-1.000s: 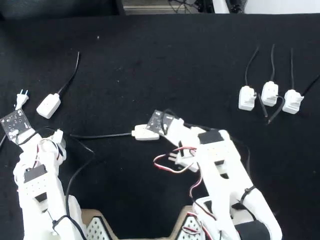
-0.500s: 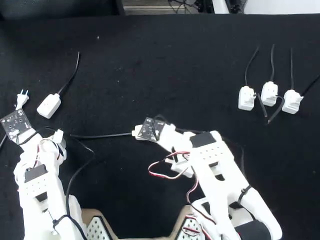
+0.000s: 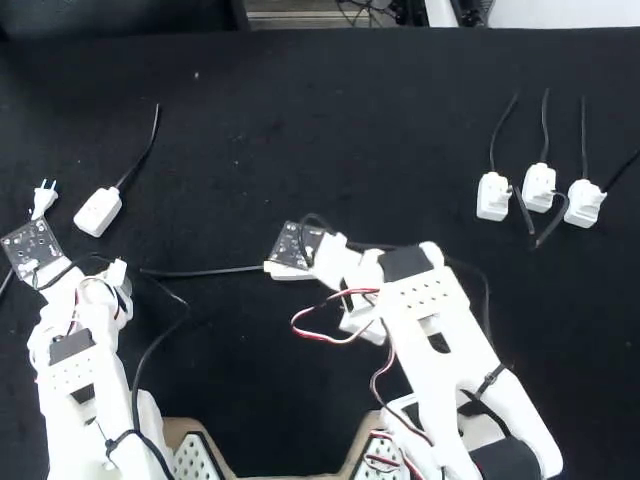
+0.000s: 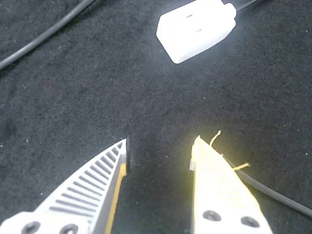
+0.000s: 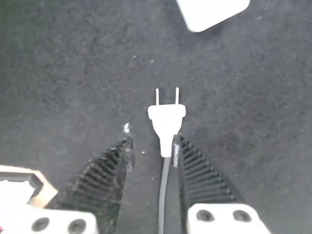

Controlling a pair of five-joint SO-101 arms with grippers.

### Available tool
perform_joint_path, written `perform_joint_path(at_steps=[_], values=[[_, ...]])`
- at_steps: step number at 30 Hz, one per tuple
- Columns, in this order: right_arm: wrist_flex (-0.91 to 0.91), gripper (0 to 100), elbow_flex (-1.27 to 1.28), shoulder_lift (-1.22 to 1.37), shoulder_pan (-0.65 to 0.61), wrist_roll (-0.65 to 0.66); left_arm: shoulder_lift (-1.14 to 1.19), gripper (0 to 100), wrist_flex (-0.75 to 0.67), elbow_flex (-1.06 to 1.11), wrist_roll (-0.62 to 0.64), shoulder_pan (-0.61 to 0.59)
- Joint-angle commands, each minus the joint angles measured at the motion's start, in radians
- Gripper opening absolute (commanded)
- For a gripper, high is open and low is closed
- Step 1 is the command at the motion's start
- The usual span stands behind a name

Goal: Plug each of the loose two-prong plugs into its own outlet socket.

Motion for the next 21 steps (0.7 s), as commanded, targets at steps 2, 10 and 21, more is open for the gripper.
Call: perform_joint_path(at_steps=[2, 10, 21], values=[[0.017, 11.9, -0.035, -0.015, -0.006, 0.035, -0.015, 21, -0.018, -0.042, 0.002, -0.008], [-0.292, 11.9, 0.102, -0.008, 0.091, 0.068, -0.015, 21, -0.018, -0.042, 0.002, -0.008], [-0.364, 11.9, 0.223, -0.008, 0.106, 0.069, -0.015, 21, -0.018, -0.042, 0.002, -0.008]])
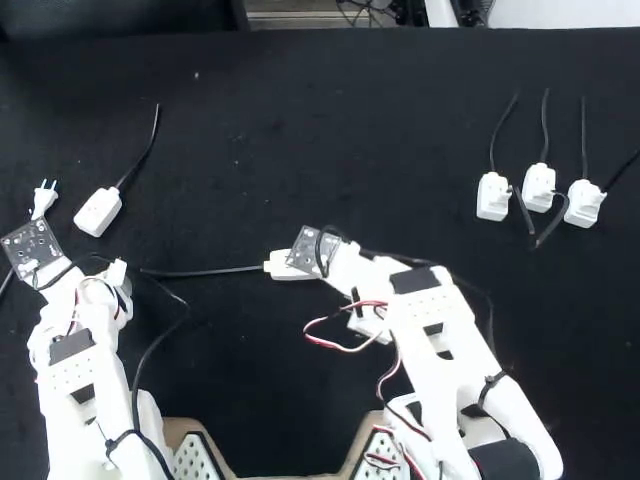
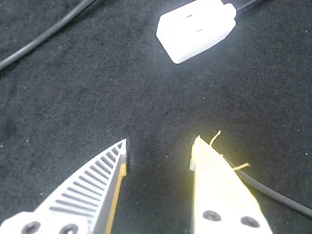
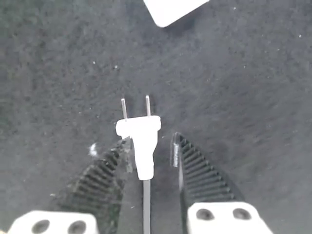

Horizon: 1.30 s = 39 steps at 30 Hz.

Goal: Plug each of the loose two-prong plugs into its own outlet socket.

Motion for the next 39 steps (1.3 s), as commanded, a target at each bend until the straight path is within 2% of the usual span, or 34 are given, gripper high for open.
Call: perform_joint_path(at_steps=[1, 24, 28, 33, 39], values=[[-0.011, 11.9, 0.008, -0.008, 0.015, 0.014, -0.015, 21, -0.018, -0.042, 0.002, -0.008], [-0.005, 11.7, 0.067, -0.016, -0.089, 0.006, -0.015, 21, -0.018, -0.042, 0.002, -0.008], [0.084, 11.7, 0.045, -0.024, -0.087, 0.006, -0.015, 21, -0.018, -0.042, 0.002, -0.008], [0.141, 11.7, 0.038, -0.124, -0.087, -0.069, -0.015, 21, -0.018, -0.042, 0.002, 0.007], [0.133, 11.7, 0.073, -0.266, -0.089, -0.084, -0.015, 21, -0.018, -0.041, 0.002, 0.021]])
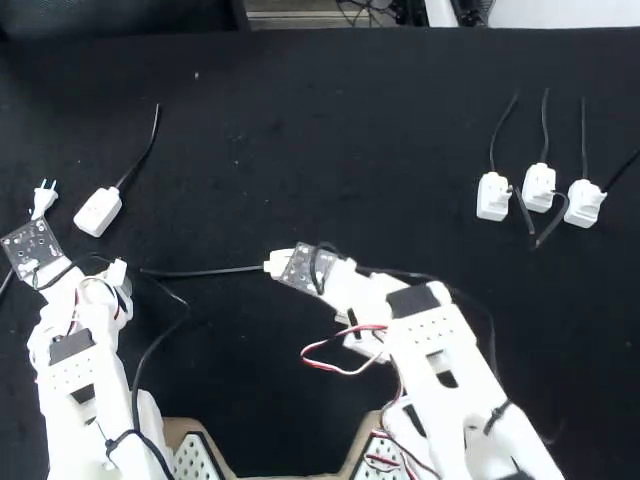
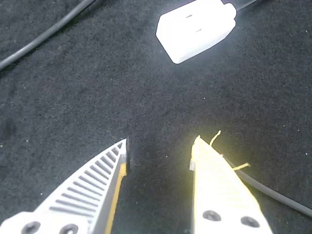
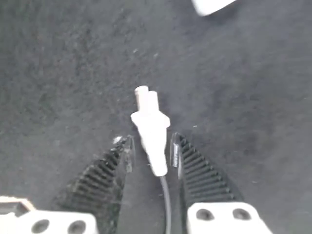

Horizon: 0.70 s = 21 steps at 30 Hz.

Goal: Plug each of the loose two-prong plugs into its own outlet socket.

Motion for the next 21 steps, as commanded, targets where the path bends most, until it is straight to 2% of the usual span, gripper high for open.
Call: perform_joint_path(at_steps=[1, 8, 21], values=[[0.003, 11.7, 0.013, -0.082, -0.018, -0.006, -0.015, 21, -0.018, -0.041, 0.002, 0.021], [0.003, 11.7, 0.079, -0.096, -0.017, 0.061, -0.015, 21, -0.018, -0.041, 0.002, 0.019], [-0.052, 11.7, 0.035, -0.09, -0.017, 0.044, -0.015, 21, -0.018, -0.041, 0.002, 0.021]])
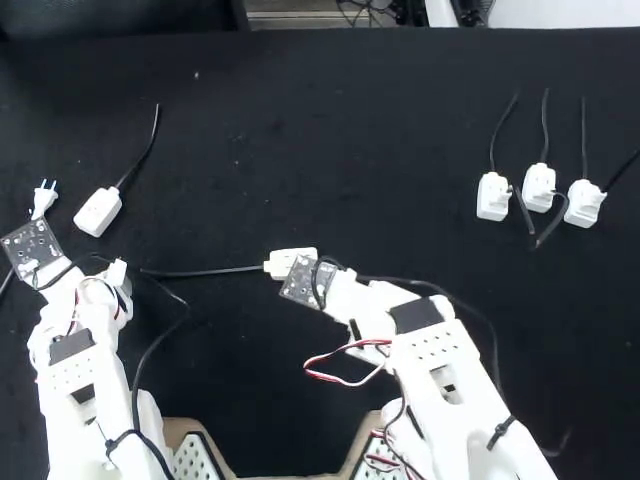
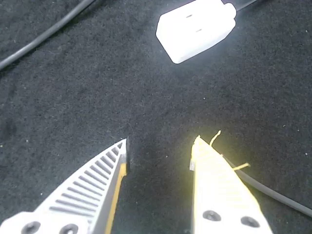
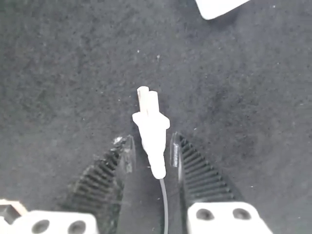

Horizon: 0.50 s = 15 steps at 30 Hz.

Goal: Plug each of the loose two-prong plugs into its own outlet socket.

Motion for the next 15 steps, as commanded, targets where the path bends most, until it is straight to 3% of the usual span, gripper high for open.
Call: perform_joint_path(at_steps=[1, 15], values=[[-0.017, 11.7, -0.053, -0.019, -0.015, -0.005, -0.015, 21, -0.018, -0.041, 0.002, 0.021], [0.021, 11.6, -0.26, 0.328, -0.012, 0.032, -0.015, 21, -0.018, -0.041, 0.002, 0.021]])
